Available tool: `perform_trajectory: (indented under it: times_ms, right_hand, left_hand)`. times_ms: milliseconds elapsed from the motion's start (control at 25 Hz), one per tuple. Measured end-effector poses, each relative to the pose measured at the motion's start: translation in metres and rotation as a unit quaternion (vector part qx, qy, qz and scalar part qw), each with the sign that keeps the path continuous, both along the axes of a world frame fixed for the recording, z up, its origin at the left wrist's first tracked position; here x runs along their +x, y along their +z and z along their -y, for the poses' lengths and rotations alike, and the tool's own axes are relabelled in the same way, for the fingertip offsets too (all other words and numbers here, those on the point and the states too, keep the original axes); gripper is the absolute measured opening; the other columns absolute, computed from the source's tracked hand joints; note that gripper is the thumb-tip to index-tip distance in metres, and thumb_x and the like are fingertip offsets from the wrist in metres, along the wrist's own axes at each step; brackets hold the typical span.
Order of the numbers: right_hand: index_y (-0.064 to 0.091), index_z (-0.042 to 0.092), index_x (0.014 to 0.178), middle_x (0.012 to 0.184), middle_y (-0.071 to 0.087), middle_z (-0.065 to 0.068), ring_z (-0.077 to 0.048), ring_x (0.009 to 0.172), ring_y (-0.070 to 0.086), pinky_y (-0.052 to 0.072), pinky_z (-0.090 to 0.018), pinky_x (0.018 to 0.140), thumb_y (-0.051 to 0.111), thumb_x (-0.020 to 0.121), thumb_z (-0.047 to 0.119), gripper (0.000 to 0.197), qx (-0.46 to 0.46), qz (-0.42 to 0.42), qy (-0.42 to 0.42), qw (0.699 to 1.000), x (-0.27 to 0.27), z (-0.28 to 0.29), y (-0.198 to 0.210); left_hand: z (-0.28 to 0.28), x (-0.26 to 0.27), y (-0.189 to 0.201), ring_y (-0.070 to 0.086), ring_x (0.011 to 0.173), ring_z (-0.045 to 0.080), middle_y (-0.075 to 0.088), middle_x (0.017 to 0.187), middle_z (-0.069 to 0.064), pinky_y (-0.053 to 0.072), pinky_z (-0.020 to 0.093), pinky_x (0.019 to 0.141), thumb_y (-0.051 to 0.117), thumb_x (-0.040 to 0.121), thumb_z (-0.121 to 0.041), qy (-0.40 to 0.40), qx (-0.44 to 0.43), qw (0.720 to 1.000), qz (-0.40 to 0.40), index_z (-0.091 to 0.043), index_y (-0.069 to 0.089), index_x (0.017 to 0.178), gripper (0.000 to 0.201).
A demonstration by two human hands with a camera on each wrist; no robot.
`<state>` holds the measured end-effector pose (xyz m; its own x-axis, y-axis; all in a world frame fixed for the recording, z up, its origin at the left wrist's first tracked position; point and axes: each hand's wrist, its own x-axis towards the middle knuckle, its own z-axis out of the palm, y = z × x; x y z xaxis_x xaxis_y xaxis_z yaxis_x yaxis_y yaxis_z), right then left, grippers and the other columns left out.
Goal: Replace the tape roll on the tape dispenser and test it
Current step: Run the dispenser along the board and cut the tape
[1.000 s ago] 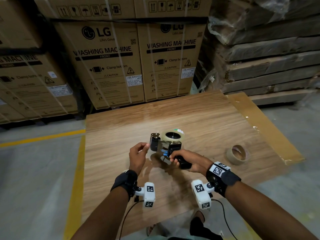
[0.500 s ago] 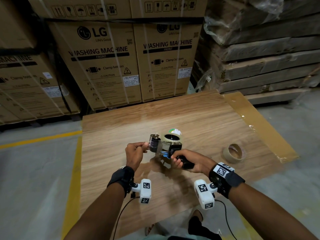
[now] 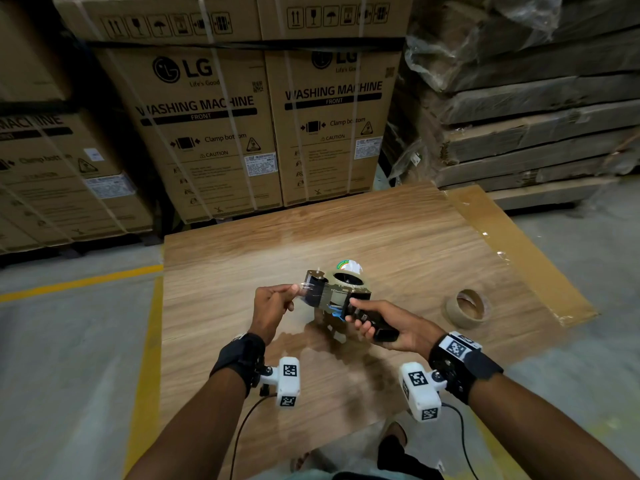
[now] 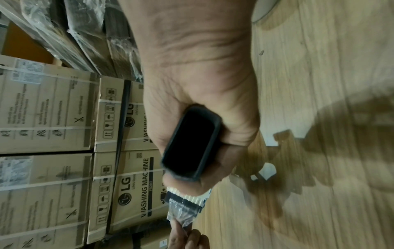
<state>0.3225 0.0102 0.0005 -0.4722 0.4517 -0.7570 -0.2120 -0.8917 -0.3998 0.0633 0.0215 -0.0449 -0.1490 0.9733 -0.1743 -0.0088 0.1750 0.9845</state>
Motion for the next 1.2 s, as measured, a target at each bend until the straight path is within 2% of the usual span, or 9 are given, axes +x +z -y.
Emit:
perform_trajectory:
  times_ms: [120,200,360,480,600,720,920,1080,1200]
  right_hand:
    - [0.065,-0.008,0.103,0.083,0.065,-0.016,-0.017,0.056,0.068,0.060,-0.026,0.047,0.070,0.096,0.025,0.034,-0.031,-0.041,-0.042,0.998,-0.003,0.001,-0.005]
    - [0.064,-0.010,0.096,0.084,0.067,-0.019,-0.014,0.053,0.065,0.058,-0.023,0.045,0.071,0.090,0.017,0.029,-0.038,-0.044,-0.039,0.998,-0.010,0.003,-0.007]
    - [0.066,-0.004,0.088,0.072,0.063,-0.008,-0.007,0.042,0.054,0.046,-0.016,0.038,0.062,0.095,0.014,0.020,-0.015,-0.025,-0.001,1.000,-0.017,0.004,-0.005]
    - [0.061,0.003,0.084,0.064,0.055,-0.002,-0.007,0.043,0.052,0.044,-0.016,0.039,0.056,0.101,0.013,0.021,0.003,0.012,-0.008,1.000,-0.017,0.005,-0.008]
    - [0.060,0.007,0.082,0.062,0.054,-0.003,-0.009,0.044,0.051,0.043,-0.018,0.040,0.058,0.100,0.012,0.019,0.042,0.075,-0.050,0.995,-0.019,0.010,-0.020]
    - [0.062,0.009,0.083,0.062,0.057,-0.005,-0.013,0.046,0.053,0.046,-0.023,0.043,0.064,0.098,0.013,0.015,0.111,0.161,-0.080,0.977,-0.019,0.018,-0.026]
    - [0.060,0.005,0.083,0.059,0.057,-0.014,-0.019,0.040,0.052,0.045,-0.027,0.041,0.069,0.097,0.010,0.017,0.217,0.271,-0.143,0.927,-0.029,0.035,-0.026]
    - [0.062,0.001,0.075,0.055,0.063,-0.016,-0.019,0.039,0.059,0.052,-0.032,0.043,0.073,0.094,0.020,0.029,0.335,0.396,-0.119,0.847,-0.031,0.049,-0.038]
    - [0.063,0.018,0.072,0.056,0.066,-0.001,-0.011,0.051,0.066,0.053,-0.028,0.052,0.075,0.092,0.032,0.027,0.390,0.464,-0.097,0.789,-0.026,0.060,-0.048]
  left_hand:
    - [-0.003,-0.005,0.001,0.049,0.058,0.016,0.079,0.082,0.011,0.037,0.024,0.054,0.065,0.095,-0.010,-0.016,-0.004,1.000,-0.010,-0.017,0.083,0.080,0.025]
    - [-0.005,-0.008,0.003,0.051,0.061,0.018,0.078,0.084,0.013,0.037,0.027,0.056,0.063,0.096,-0.009,-0.031,-0.010,0.999,-0.027,-0.014,0.082,0.078,0.027]
    - [-0.006,-0.020,-0.002,0.059,0.069,0.017,0.078,0.088,0.004,0.045,0.024,0.060,0.061,0.095,-0.007,-0.074,-0.030,0.990,-0.115,-0.005,0.081,0.083,0.023]
    - [0.000,-0.030,-0.018,0.070,0.084,0.019,0.078,0.090,0.007,0.052,0.028,0.066,0.062,0.096,-0.012,-0.026,-0.036,0.988,-0.150,-0.007,0.079,0.087,0.021]
    - [0.008,-0.038,-0.029,0.068,0.073,0.022,0.078,0.092,0.012,0.054,0.031,0.064,0.060,0.098,-0.016,-0.001,-0.090,0.990,-0.109,-0.009,0.077,0.094,0.018]
    - [0.012,-0.030,-0.033,0.067,0.059,0.006,0.075,0.102,0.015,0.050,0.021,0.053,0.055,0.101,-0.012,-0.026,-0.113,0.989,-0.087,-0.006,0.072,0.108,0.019]
    - [0.008,-0.001,-0.035,0.066,0.102,0.026,0.065,0.117,0.011,0.052,0.035,0.091,0.061,0.095,-0.024,-0.149,-0.078,0.969,-0.181,-0.021,0.059,0.133,0.038]
    - [0.008,0.021,-0.040,0.054,0.127,0.033,0.051,0.138,0.015,0.041,0.046,0.109,0.058,0.092,-0.035,-0.235,-0.087,0.941,-0.226,-0.027,0.043,0.149,0.059]
    - [0.008,0.035,-0.041,0.036,0.137,0.036,0.040,0.148,0.012,0.030,0.049,0.115,0.053,0.086,-0.044,-0.261,-0.097,0.911,-0.305,-0.034,0.036,0.153,0.070]
